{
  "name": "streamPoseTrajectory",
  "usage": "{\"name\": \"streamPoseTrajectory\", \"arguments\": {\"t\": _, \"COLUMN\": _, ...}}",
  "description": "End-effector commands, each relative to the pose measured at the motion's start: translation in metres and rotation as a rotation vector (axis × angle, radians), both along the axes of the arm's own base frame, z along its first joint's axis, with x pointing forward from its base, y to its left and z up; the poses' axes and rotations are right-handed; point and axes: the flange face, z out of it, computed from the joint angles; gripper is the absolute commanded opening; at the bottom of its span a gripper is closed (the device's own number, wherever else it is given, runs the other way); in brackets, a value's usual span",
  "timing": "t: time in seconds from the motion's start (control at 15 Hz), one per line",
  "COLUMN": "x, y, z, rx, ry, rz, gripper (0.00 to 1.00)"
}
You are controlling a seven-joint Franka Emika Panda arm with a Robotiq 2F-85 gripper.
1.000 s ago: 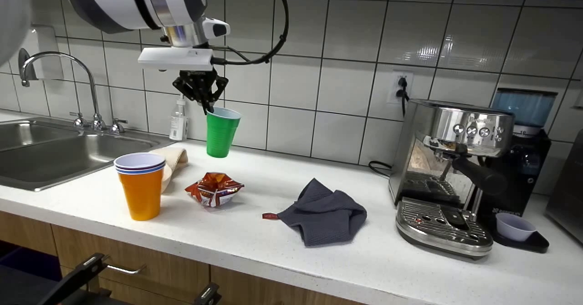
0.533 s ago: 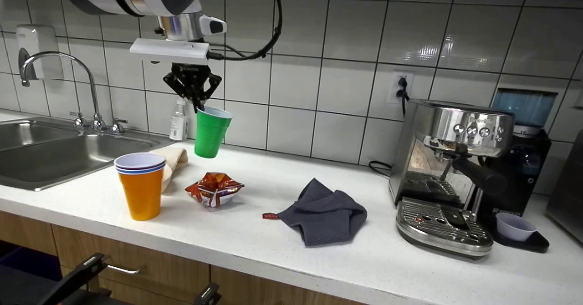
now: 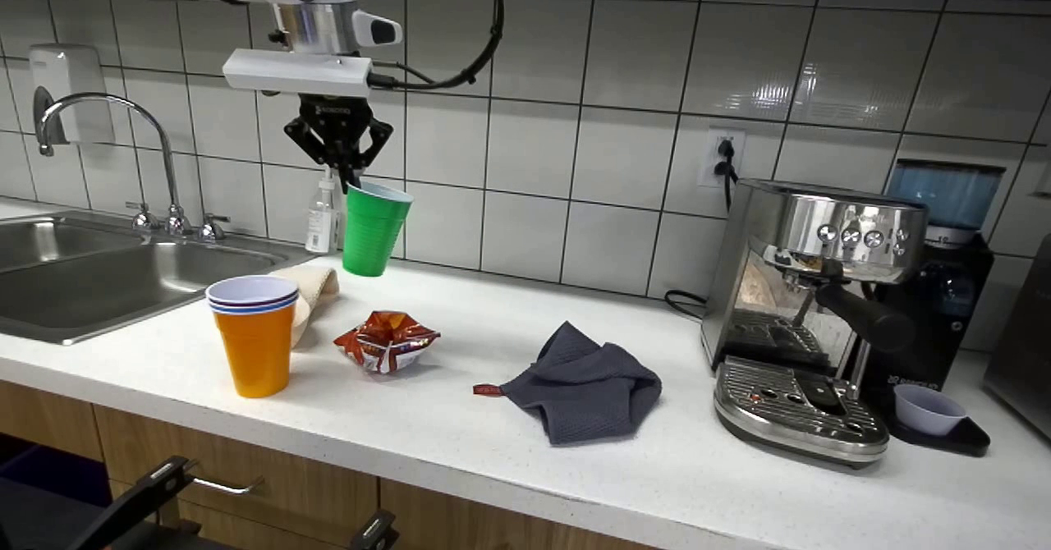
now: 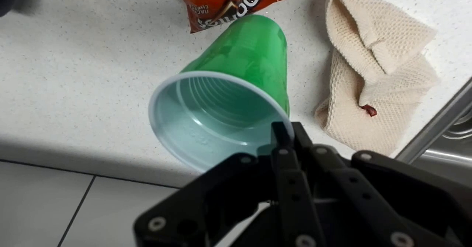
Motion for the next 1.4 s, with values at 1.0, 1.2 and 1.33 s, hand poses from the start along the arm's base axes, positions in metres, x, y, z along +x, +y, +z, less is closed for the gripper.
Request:
{"name": "streamPoseTrajectory", "arguments": {"t": 1.0, "x": -0.026, "y": 0.018, "z": 0.033, "rx": -0.039, "ry": 0.063, "rz": 0.049, "gripper": 0.01}}
{"name": "streamPoseTrajectory", "arguments": {"t": 1.2, "x": -0.031, "y": 0.022, "z": 0.036, "rx": -0.039, "ry": 0.069, "rz": 0.052, "gripper": 0.01}}
{"name": "streamPoseTrajectory", "arguments": {"t": 1.33, "x": -0.034, "y": 0.025, "z": 0.037, "rx": -0.035, "ry": 0.068, "rz": 0.055, "gripper": 0.01}}
